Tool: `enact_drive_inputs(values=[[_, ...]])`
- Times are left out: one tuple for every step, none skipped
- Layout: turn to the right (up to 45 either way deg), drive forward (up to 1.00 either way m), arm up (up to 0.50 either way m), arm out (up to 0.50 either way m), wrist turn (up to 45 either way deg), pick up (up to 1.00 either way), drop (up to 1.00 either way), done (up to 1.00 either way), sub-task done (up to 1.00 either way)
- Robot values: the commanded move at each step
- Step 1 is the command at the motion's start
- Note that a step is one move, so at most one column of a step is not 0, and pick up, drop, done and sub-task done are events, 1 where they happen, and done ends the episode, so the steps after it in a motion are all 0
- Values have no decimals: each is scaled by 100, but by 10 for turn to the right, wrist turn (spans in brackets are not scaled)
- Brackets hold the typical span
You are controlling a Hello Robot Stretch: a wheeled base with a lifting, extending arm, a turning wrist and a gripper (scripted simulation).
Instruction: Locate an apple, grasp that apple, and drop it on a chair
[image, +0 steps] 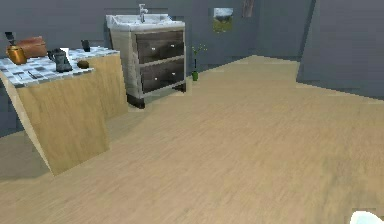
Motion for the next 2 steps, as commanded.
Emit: enact_drive_inputs(values=[[0, 0, 10, 0, 0, 0, 0, 0, 0], [0, 0, 0, -8, 0, 0, 0, 0, 0]])
